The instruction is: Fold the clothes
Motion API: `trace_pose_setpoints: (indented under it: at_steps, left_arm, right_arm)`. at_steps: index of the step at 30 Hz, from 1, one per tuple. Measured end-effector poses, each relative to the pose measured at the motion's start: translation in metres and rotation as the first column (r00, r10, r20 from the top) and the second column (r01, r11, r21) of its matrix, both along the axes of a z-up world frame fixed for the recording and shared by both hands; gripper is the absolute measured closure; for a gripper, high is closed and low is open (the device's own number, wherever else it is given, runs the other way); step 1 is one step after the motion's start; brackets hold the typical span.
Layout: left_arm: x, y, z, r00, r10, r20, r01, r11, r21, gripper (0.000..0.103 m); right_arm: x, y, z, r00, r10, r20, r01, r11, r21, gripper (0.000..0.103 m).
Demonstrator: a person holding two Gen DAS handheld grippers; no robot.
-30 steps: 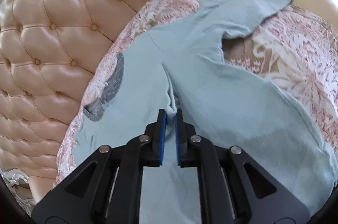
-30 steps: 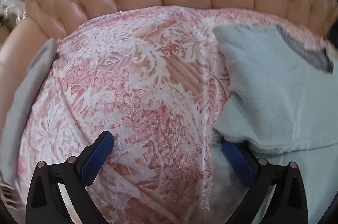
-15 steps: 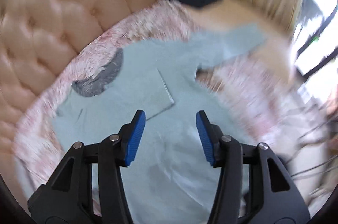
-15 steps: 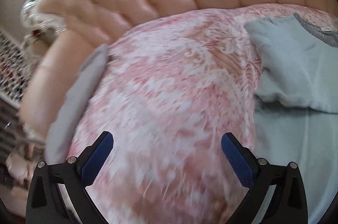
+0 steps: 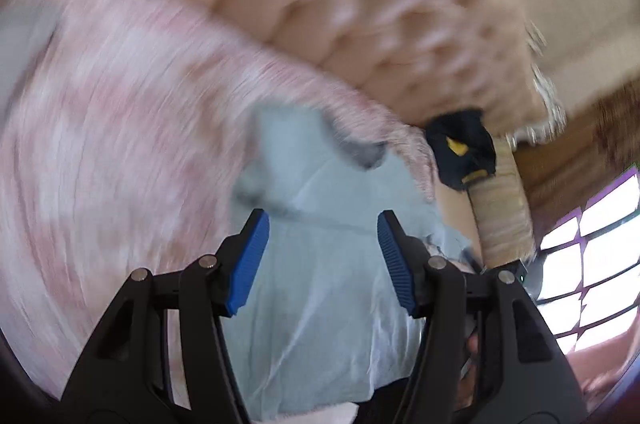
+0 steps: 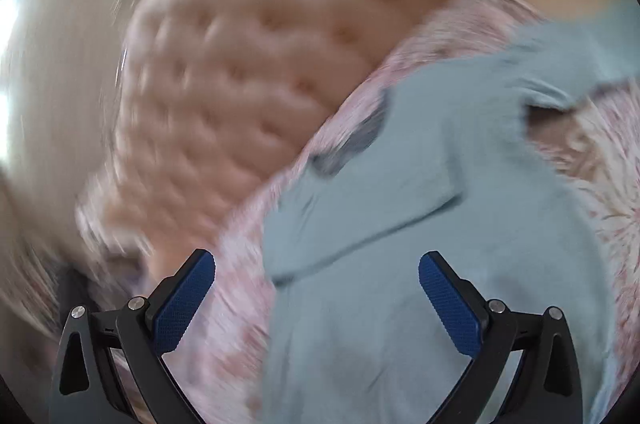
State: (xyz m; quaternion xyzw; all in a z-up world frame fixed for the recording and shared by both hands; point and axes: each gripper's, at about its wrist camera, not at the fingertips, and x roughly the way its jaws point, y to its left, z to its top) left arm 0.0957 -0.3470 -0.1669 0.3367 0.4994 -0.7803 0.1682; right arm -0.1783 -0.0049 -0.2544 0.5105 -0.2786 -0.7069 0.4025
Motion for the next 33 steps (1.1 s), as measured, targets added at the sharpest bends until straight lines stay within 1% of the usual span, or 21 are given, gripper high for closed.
trace_pose_setpoints:
  at_steps: [2,4,7,8,11,13,14,15,16,17,19,20,22,23,24,25,26,27,29,33]
  left_arm:
    - [0.024,0.008,-0.028,0.999,0.052,0.002,-0.052,0.997,0.055,0.043]
    - [0.034,0.011,-0.041,0.998,0.062,0.023,-0.064,0.996,0.065,0.043]
    - [0.039,0.010,-0.050,0.996,0.076,0.039,-0.079,0.994,0.069,0.043]
    - [0.039,0.009,-0.052,0.996,0.076,0.041,-0.079,0.994,0.070,0.043]
    - [0.032,0.009,-0.056,0.998,0.057,0.018,-0.058,0.996,0.065,0.043]
    - [0.025,0.008,-0.060,0.999,0.041,-0.007,-0.041,0.997,0.071,0.043]
    - [0.022,0.007,-0.063,0.999,0.036,-0.036,-0.032,0.994,0.101,0.043]
    - [0.021,0.004,-0.069,0.997,0.042,-0.070,-0.031,0.987,0.156,0.043]
    - [0.019,0.001,-0.076,0.993,0.058,-0.103,-0.034,0.974,0.222,0.043]
    - [0.016,-0.001,-0.082,0.989,0.076,-0.124,-0.040,0.963,0.267,0.043]
    - [0.011,-0.006,-0.092,0.983,0.115,-0.145,-0.064,0.946,0.317,0.043]
    - [0.010,-0.008,-0.099,0.977,0.144,-0.157,-0.080,0.931,0.356,0.043]
    - [0.006,-0.012,-0.116,0.961,0.216,-0.175,-0.116,0.884,0.452,0.043]
    - [0.004,-0.014,-0.125,0.951,0.252,-0.182,-0.132,0.857,0.498,0.043]
    - [0.000,-0.015,-0.133,0.942,0.281,-0.185,-0.144,0.834,0.533,0.043]
    - [-0.005,-0.017,-0.141,0.935,0.302,-0.187,-0.152,0.816,0.557,0.043]
    - [-0.011,-0.019,-0.148,0.931,0.318,-0.179,-0.163,0.802,0.574,0.043]
    - [-0.018,-0.022,-0.155,0.931,0.327,-0.160,-0.178,0.792,0.584,0.043]
    - [-0.032,-0.027,-0.167,0.934,0.334,-0.128,-0.195,0.776,0.600,0.044]
    - [-0.060,-0.037,-0.175,0.934,0.344,-0.094,-0.223,0.770,0.598,0.045]
  right_arm:
    - [-0.023,0.007,-0.013,0.997,-0.037,0.074,0.037,0.999,0.006,0.000]
    - [-0.033,0.003,-0.018,0.996,-0.028,0.090,0.028,1.000,0.003,0.000]
    - [-0.046,-0.015,-0.026,0.992,0.003,0.123,-0.004,1.000,0.008,0.000]
    - [-0.051,-0.022,-0.028,0.992,0.013,0.129,-0.015,1.000,0.016,0.000]
    - [-0.062,-0.040,-0.032,0.996,0.018,0.083,-0.028,0.993,0.118,0.000]
    - [-0.066,-0.045,-0.037,0.996,0.032,0.089,-0.045,0.989,0.140,0.000]
    - [-0.067,-0.047,-0.041,0.995,0.044,0.095,-0.057,0.988,0.144,0.000]
    - [-0.068,-0.047,-0.044,0.993,0.058,0.103,-0.072,0.988,0.137,0.000]
    - [-0.069,-0.047,-0.047,0.991,0.073,0.110,-0.087,0.988,0.130,0.000]
    - [-0.068,-0.050,-0.048,0.990,0.090,0.108,-0.103,0.987,0.126,0.000]
    - [-0.069,-0.055,-0.048,0.989,0.113,0.093,-0.124,0.986,0.114,0.000]
    - [-0.070,-0.057,-0.049,0.989,0.119,0.087,-0.128,0.986,0.108,0.001]
    - [-0.073,-0.060,-0.050,0.989,0.129,0.075,-0.136,0.986,0.099,0.009]
    - [-0.074,-0.061,-0.050,0.989,0.133,0.068,-0.140,0.985,0.104,0.022]
    - [-0.074,-0.063,-0.051,0.989,0.137,0.061,-0.144,0.984,0.109,0.044]
    - [-0.074,-0.064,-0.051,0.988,0.143,0.054,-0.148,0.982,0.115,0.055]
    - [-0.073,-0.067,-0.050,0.987,0.154,0.041,-0.158,0.979,0.128,0.075]
    - [-0.071,-0.070,-0.050,0.985,0.169,0.030,-0.172,0.975,0.140,0.086]
    - [-0.067,-0.072,-0.046,0.982,0.187,0.012,-0.186,0.972,0.146,0.089]
    - [-0.055,-0.071,-0.021,0.976,0.199,-0.089,-0.183,0.970,0.160,0.095]
